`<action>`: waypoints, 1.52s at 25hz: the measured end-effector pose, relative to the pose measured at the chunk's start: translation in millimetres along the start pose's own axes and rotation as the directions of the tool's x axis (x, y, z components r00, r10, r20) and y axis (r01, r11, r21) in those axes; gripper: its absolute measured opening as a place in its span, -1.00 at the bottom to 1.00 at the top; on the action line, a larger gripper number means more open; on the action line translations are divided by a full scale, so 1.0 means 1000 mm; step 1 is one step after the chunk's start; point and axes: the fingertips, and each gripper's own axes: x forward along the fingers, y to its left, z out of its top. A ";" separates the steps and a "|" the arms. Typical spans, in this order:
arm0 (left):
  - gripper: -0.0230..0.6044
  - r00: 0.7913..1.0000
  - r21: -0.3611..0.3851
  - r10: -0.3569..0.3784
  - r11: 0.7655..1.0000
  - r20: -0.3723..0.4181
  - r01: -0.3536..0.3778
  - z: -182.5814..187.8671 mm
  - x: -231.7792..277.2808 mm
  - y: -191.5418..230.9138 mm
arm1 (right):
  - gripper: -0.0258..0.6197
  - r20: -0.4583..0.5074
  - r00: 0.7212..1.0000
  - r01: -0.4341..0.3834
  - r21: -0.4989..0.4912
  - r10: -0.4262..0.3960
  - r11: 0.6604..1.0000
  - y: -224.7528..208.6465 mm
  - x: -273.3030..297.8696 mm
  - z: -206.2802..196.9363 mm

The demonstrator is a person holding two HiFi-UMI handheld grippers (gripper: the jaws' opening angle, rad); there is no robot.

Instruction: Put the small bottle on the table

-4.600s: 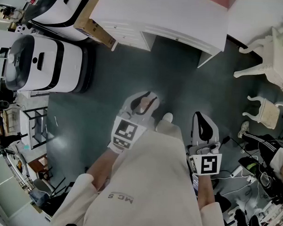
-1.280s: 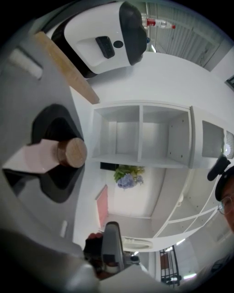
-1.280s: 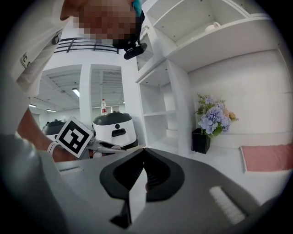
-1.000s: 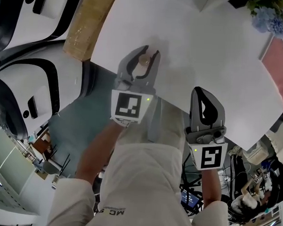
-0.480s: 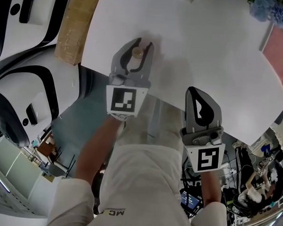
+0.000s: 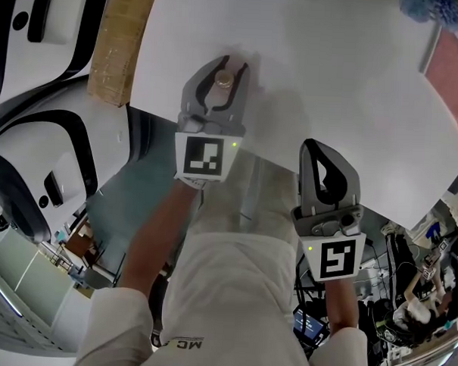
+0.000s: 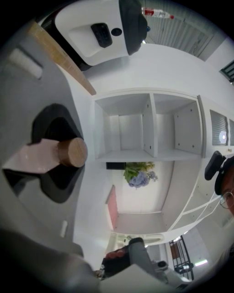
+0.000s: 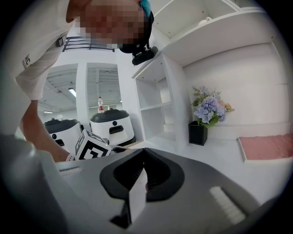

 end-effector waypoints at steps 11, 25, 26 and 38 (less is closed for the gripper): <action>-0.22 0.999 0.017 -0.031 0.999 0.029 0.031 0.015 -0.016 -0.006 | -0.92 0.018 1.000 0.023 -0.004 -0.023 1.000 0.008 -0.020 0.011; -0.92 0.992 -0.009 -0.015 1.000 0.129 0.016 0.092 -0.110 -0.009 | -0.92 0.044 0.999 0.010 -0.073 -0.007 0.997 0.040 -0.050 0.064; -0.92 0.991 -0.017 -0.014 1.000 0.132 0.017 0.099 -0.118 -0.009 | -0.92 0.048 0.999 0.008 -0.079 -0.004 0.997 0.043 -0.053 0.070; -0.93 0.989 -0.051 -0.069 0.996 0.128 0.076 0.167 -0.208 -0.031 | -0.92 0.122 0.992 0.049 -0.106 -0.035 0.993 0.074 -0.083 0.158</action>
